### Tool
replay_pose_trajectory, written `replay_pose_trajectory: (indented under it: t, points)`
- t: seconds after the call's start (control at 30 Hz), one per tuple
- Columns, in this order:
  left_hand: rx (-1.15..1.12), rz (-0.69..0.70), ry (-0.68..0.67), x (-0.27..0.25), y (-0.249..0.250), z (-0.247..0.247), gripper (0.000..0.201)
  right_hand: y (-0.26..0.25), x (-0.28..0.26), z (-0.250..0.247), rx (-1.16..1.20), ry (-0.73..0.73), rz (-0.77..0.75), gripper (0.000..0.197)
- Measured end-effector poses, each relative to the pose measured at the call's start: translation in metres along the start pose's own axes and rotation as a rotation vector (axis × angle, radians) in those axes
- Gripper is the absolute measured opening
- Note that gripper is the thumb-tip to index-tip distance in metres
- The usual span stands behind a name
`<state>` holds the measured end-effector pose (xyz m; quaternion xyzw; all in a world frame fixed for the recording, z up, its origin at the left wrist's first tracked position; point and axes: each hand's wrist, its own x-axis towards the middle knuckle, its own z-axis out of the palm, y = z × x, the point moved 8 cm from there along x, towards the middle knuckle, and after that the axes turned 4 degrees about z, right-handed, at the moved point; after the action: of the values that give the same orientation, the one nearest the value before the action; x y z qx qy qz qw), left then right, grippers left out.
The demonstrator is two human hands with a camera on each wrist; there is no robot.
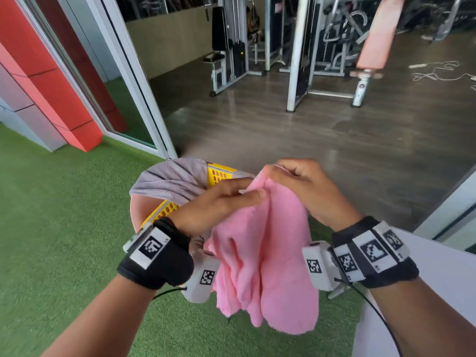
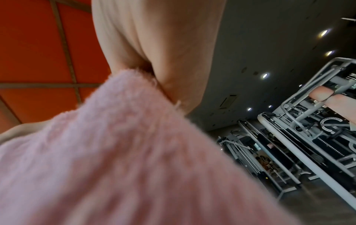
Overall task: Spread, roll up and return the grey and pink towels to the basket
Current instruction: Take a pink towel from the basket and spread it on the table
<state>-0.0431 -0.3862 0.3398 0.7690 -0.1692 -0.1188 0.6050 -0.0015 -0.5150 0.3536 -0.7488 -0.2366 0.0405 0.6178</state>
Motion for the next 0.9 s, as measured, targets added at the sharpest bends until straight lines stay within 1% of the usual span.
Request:
replay_pose_trajectory:
  t: [0.03, 0.1, 0.13, 0.17, 0.2, 0.23, 0.27, 0.3, 0.33, 0.37, 0.4, 0.47, 0.53, 0.57, 0.6, 0.63, 0.7, 0.73, 0.77, 0.8, 0.83, 0.87, 0.9]
  points:
    - [0.003, 0.005, 0.016, 0.0, -0.001, 0.0, 0.024, -0.001, 0.001, 0.0, -0.014, -0.007, -0.008, 0.047]
    - [-0.084, 0.105, 0.156, 0.0, 0.007, -0.02, 0.029, 0.01, -0.002, 0.006, -0.025, -0.066, 0.037, 0.042]
    - [-0.167, 0.144, 0.247, 0.0, 0.01, -0.034, 0.033, 0.018, -0.007, 0.009, -0.016, -0.105, 0.078, 0.042]
    - [-0.269, 0.148, 0.333, 0.001, 0.006, -0.048, 0.032, 0.024, -0.01, 0.012, -0.01, -0.121, 0.103, 0.044]
    - [-0.365, 0.136, 0.381, 0.001, 0.001, -0.054, 0.031, 0.025, -0.013, 0.013, -0.009, -0.12, 0.104, 0.047]
    - [-0.402, 0.117, 0.378, 0.001, -0.002, -0.051, 0.029, 0.022, -0.012, 0.011, -0.003, -0.099, 0.096, 0.05]
    - [-0.373, 0.094, 0.315, 0.002, -0.005, -0.04, 0.025, 0.016, -0.008, 0.008, 0.006, -0.068, 0.073, 0.05]
    - [-0.281, 0.067, 0.202, 0.002, -0.007, -0.022, 0.023, 0.007, -0.003, 0.003, 0.015, -0.03, 0.037, 0.048]
    - [-0.195, 0.034, 0.087, 0.001, -0.009, -0.004, 0.025, -0.003, 0.001, -0.001, 0.02, 0.01, 0.003, 0.042]
    - [-0.153, 0.01, 0.026, 0.001, -0.012, 0.006, 0.027, -0.01, 0.004, -0.005, 0.018, 0.039, -0.019, 0.036]
    - [-0.164, 0.019, 0.034, 0.002, -0.009, 0.007, 0.027, -0.013, 0.006, -0.004, 0.011, 0.04, -0.028, 0.033]
    - [-0.256, 0.109, 0.208, 0.007, 0.004, -0.018, 0.022, -0.002, 0.005, 0.002, -0.011, -0.016, 0.014, 0.034]
    - [-0.368, 0.181, 0.435, 0.007, 0.007, -0.054, 0.021, 0.015, -0.001, 0.009, -0.038, -0.078, 0.066, 0.036]
    - [-0.393, 0.192, 0.498, 0.007, 0.004, -0.062, 0.021, 0.02, -0.004, 0.01, -0.05, -0.09, 0.078, 0.037]
    - [-0.385, 0.187, 0.504, 0.008, 0.0, -0.062, 0.02, 0.021, -0.004, 0.008, -0.054, -0.086, 0.081, 0.039]
    - [-0.346, 0.162, 0.452, 0.009, -0.005, -0.051, 0.02, 0.018, -0.002, 0.005, -0.054, -0.068, 0.064, 0.041]
    - [-0.201, 0.074, 0.204, 0.013, -0.019, -0.012, 0.027, 0.004, 0.003, -0.002, -0.063, -0.023, 0.002, 0.043]
    - [-0.125, 0.02, 0.12, 0.014, -0.027, 0.003, 0.035, -0.002, 0.006, -0.005, -0.082, -0.013, -0.025, 0.042]
    - [-0.087, 0.005, 0.113, 0.014, -0.03, 0.008, 0.049, -0.004, 0.008, -0.005, -0.106, -0.019, -0.038, 0.04]
    - [-0.094, 0.025, 0.179, 0.016, -0.03, 0.002, 0.064, 0.001, 0.008, -0.004, -0.131, -0.032, -0.025, 0.039]
    - [-0.139, 0.058, 0.278, 0.017, -0.026, -0.01, 0.07, 0.009, 0.007, -0.004, -0.147, -0.044, 0.017, 0.039]
    - [-0.196, 0.086, 0.398, 0.018, -0.025, -0.027, 0.066, 0.02, 0.003, -0.004, -0.152, -0.059, 0.064, 0.041]
    - [-0.242, 0.105, 0.49, 0.018, -0.024, -0.039, 0.055, 0.027, -0.001, -0.004, -0.16, -0.079, 0.097, 0.042]
